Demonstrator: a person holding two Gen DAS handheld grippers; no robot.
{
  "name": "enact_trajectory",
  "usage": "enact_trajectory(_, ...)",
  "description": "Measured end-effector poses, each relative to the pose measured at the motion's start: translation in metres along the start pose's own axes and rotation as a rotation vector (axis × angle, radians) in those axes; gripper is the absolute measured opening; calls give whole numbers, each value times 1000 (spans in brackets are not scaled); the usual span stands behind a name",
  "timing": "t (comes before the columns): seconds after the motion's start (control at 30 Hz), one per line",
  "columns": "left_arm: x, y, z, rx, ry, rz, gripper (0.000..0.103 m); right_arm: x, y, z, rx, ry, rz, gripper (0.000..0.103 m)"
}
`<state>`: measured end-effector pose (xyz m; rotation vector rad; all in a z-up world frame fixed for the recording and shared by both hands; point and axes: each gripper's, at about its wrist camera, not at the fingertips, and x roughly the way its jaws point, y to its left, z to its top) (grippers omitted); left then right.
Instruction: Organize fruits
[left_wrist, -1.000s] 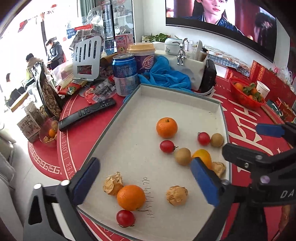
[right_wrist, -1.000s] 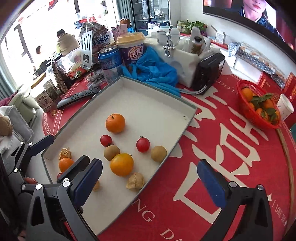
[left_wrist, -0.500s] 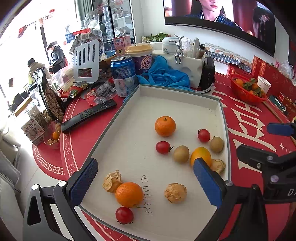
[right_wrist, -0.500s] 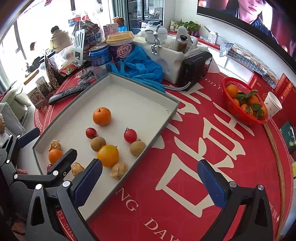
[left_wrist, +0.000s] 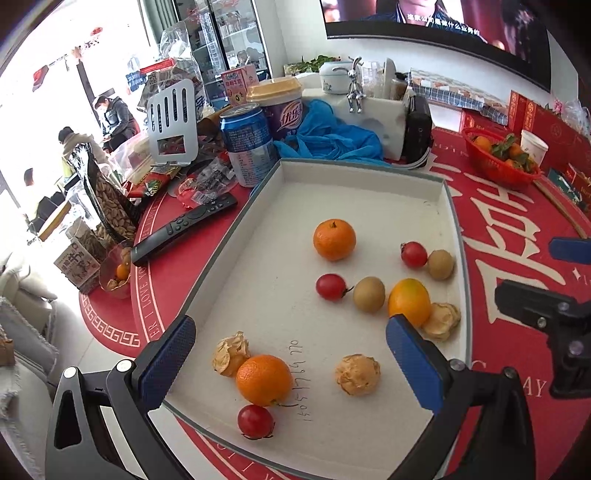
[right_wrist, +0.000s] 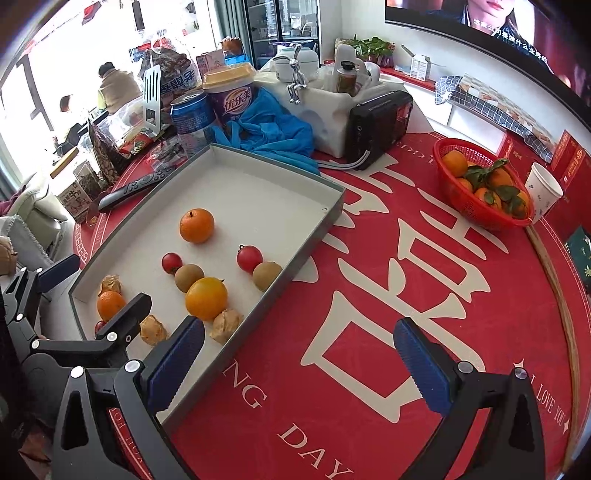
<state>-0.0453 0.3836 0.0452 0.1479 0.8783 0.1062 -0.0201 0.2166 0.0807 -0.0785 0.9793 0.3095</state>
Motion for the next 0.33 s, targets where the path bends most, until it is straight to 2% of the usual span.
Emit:
enact_trajectory(0.17,1,1,0,7,23,11,103,-2,2,0,-23,8,-19,103)
enact_trajectory(0.33,-11,-9,4,37,-5,12,103,-11,-10,-3,9,-22,2,103)
